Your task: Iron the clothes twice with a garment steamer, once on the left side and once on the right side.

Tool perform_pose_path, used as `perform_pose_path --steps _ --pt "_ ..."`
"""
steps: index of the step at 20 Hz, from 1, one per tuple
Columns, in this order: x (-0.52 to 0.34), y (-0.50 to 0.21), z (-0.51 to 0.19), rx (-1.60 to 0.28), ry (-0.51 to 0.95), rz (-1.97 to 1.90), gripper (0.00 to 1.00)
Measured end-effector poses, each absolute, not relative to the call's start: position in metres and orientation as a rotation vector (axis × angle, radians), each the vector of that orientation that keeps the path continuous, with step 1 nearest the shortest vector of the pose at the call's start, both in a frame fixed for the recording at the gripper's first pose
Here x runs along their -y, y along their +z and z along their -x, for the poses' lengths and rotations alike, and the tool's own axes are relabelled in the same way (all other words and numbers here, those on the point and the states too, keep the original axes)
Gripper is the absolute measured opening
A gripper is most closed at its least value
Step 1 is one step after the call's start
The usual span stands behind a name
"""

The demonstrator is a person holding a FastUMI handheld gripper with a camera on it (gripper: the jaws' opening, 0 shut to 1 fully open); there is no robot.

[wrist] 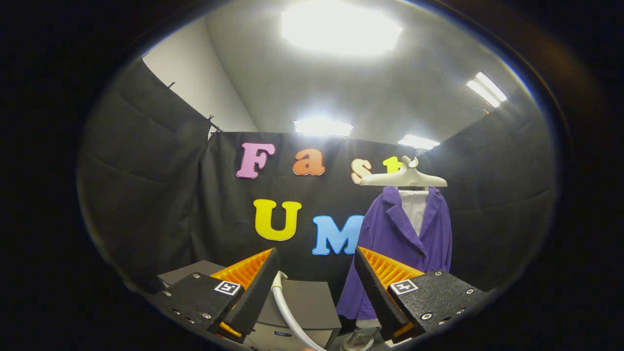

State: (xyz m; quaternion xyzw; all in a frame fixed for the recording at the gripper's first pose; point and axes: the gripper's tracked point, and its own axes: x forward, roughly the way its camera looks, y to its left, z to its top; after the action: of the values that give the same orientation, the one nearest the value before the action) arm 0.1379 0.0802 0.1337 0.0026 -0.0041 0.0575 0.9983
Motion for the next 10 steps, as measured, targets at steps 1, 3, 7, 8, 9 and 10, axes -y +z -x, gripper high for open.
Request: perform_pose_path --steps 1,3,7,8,9,10 --pt "-0.087 0.133 -0.149 -0.001 0.124 -0.001 0.95" --pt "-0.1 0.131 -0.171 -0.024 0.136 0.003 0.95" --pt "-0.124 0.12 -0.218 -0.084 0.151 -0.001 0.94" --pt "-0.132 0.114 -0.23 -0.109 0.16 -0.016 0.95" --pt "-0.139 0.108 -0.24 -0.138 0.165 -0.034 0.95" --pt "-0.147 0.101 -0.252 -0.167 0.17 -0.049 0.95"
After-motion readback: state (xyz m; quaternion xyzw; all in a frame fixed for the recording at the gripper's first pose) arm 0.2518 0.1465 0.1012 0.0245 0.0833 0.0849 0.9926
